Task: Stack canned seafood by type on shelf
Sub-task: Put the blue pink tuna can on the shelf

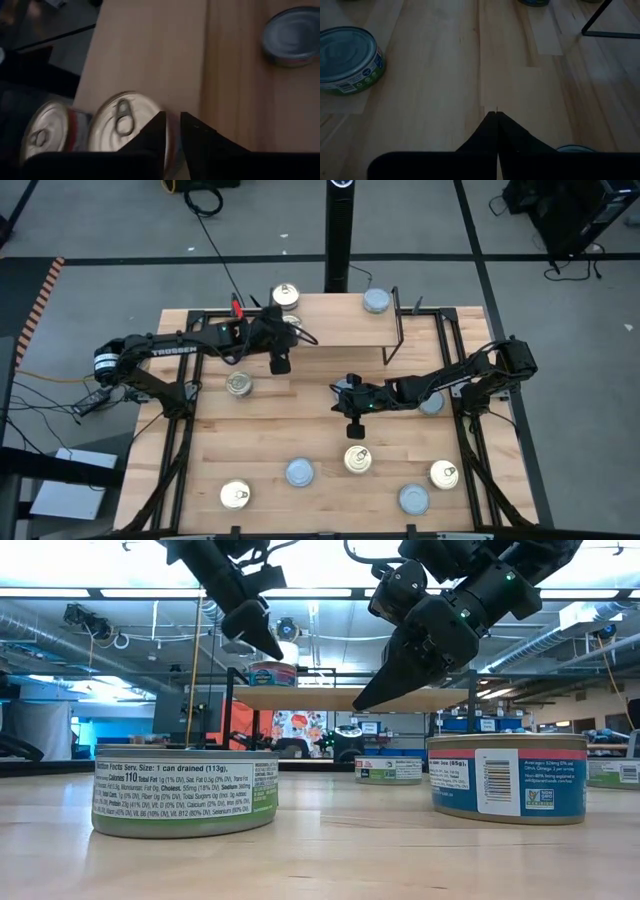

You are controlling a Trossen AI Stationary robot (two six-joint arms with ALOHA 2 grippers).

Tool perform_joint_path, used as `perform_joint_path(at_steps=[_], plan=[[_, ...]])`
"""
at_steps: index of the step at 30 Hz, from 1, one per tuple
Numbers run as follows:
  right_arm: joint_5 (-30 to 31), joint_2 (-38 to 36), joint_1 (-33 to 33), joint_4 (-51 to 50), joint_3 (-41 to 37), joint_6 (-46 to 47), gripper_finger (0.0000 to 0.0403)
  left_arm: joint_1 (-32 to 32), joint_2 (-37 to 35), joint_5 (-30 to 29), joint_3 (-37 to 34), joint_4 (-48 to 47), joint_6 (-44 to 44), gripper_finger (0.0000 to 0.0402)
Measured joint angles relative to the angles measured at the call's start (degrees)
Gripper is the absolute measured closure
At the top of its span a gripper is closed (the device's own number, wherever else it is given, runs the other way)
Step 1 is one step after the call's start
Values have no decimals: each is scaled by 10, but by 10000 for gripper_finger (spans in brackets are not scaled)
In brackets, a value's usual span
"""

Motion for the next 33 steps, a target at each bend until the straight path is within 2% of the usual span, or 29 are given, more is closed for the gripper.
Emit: perform_joint_path(at_steps=[5,12,25,33], plan=[[0,0,0,0,0,0,396,0,0,8,0,-5,0,395],[0,0,0,0,0,0,396,0,17,12,-2,-2,-11,398],[0,0,0,1,0,0,396,1,28,-63,-3,7,-15,400],[0,0,0,0,0,1,396,-1,28,-83,-3,-19,-33,400]])
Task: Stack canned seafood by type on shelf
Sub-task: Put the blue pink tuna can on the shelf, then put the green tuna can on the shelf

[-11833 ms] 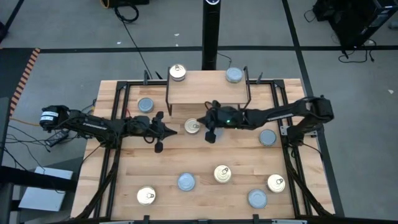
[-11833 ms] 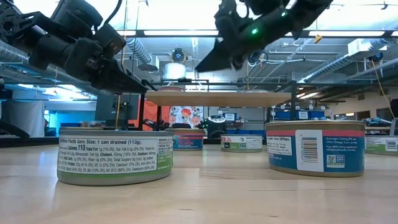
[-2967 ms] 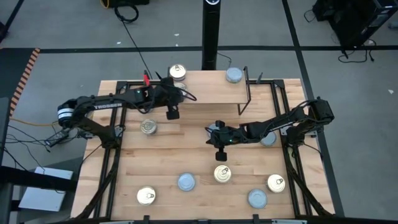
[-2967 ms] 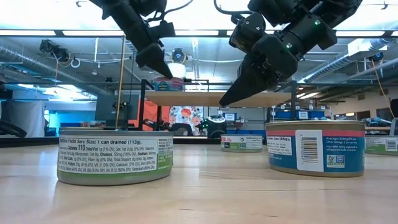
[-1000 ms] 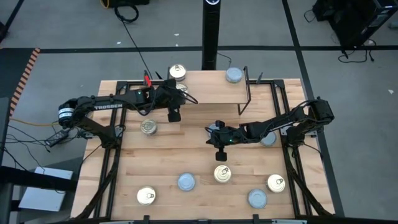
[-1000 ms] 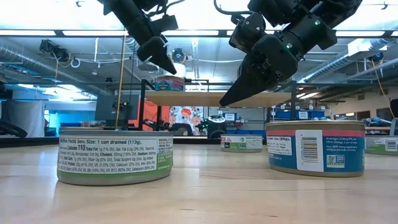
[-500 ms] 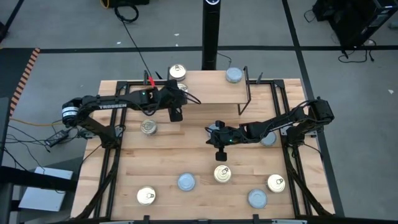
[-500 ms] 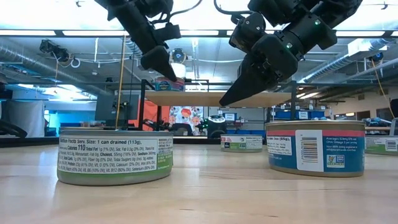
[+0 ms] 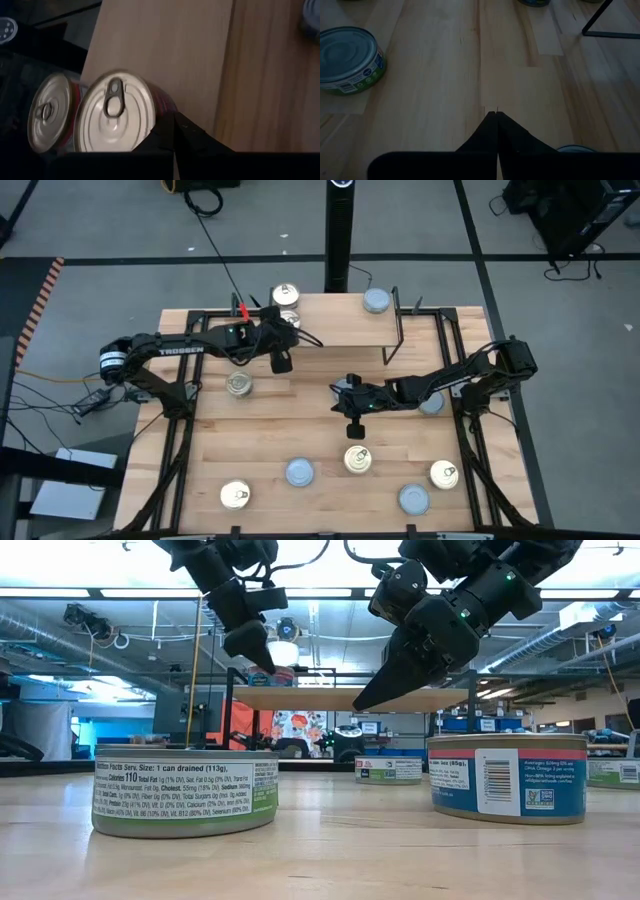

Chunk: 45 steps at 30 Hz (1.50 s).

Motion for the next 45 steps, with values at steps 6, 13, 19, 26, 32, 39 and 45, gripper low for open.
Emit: perform_joint_path(at_steps=[6,13,19,26,32,39,45], plan=[[0,0,0,0,0,0,396,-24,-16,-3,-1,-9,-28,400],[0,0,0,0,0,1,396,-66,-32,-2,-1,21,-50,400],[0,0,4,1,0,4,396,-102,-33,1,-36,111,-53,401],[0,0,7,4,0,3,396,-129,-38,42,-134,269,-39,401],[0,0,7,7,0,3,391,-142,-39,94,-231,436,-39,400],[0,0,7,15,0,3,388,-143,-38,150,-316,579,-39,400],[0,0,7,17,0,36,386,-142,-38,156,-333,607,-41,400]])
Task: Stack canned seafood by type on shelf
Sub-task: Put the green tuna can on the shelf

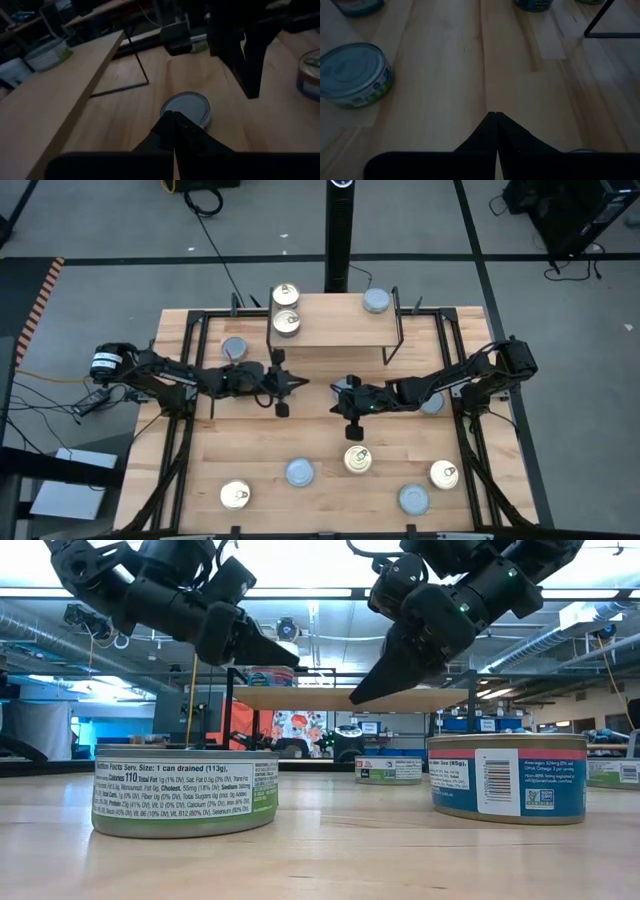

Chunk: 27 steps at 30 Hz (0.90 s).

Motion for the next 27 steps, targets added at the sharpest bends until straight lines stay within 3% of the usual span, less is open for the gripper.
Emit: perform_joint_path(at_steps=[9,27], plan=[[0,0,-8,54,0,4,381,0,0,53,-15,16,-2,400],[0,0,-7,61,0,2,381,0,0,55,-16,24,-15,400]])
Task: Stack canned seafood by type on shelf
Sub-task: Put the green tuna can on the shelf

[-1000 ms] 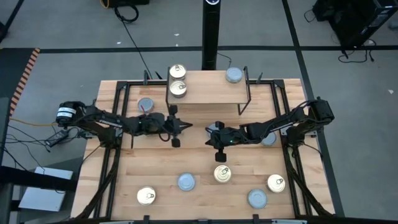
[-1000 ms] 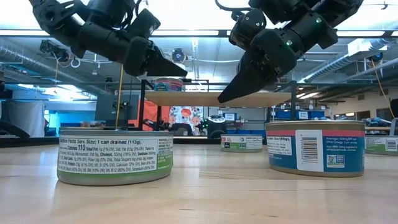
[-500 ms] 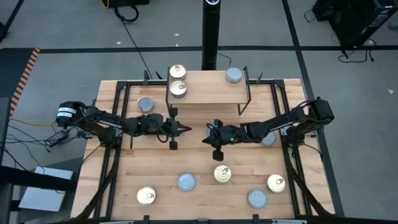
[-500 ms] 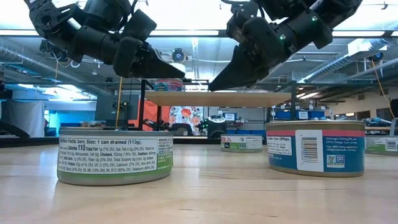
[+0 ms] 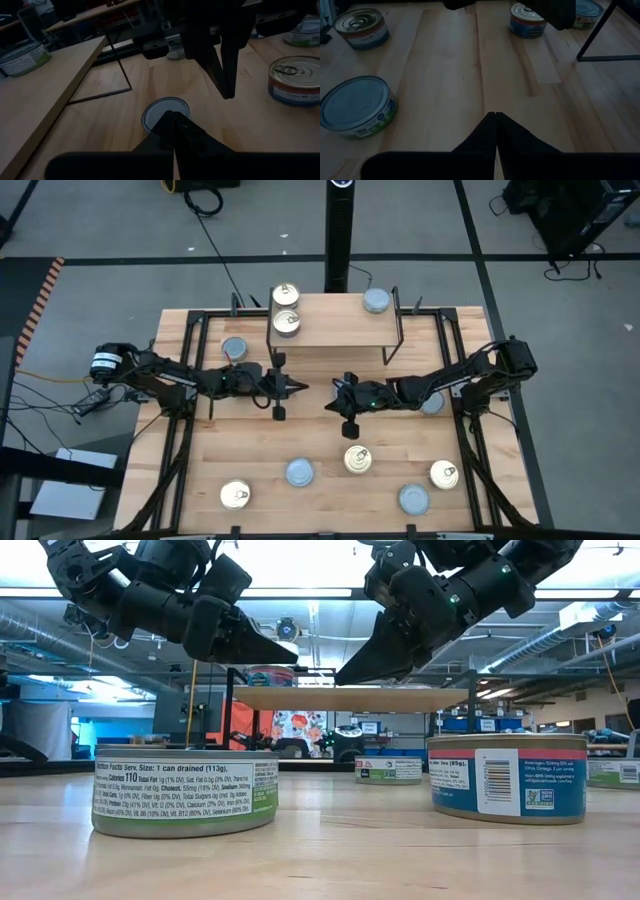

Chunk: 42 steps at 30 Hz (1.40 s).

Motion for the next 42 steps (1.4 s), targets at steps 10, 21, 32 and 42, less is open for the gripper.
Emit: perform_joint_path(at_steps=[10,21,32,42], plan=[[0,0,0,0,0,-14,393,0,0,0,0,3,2,400],[0,0,0,3,0,-15,392,0,0,0,0,3,3,400],[0,0,-2,-22,28,-9,379,0,0,0,0,-3,17,399],[31,0,7,-442,210,92,366,0,0,-1,0,-5,32,399]])
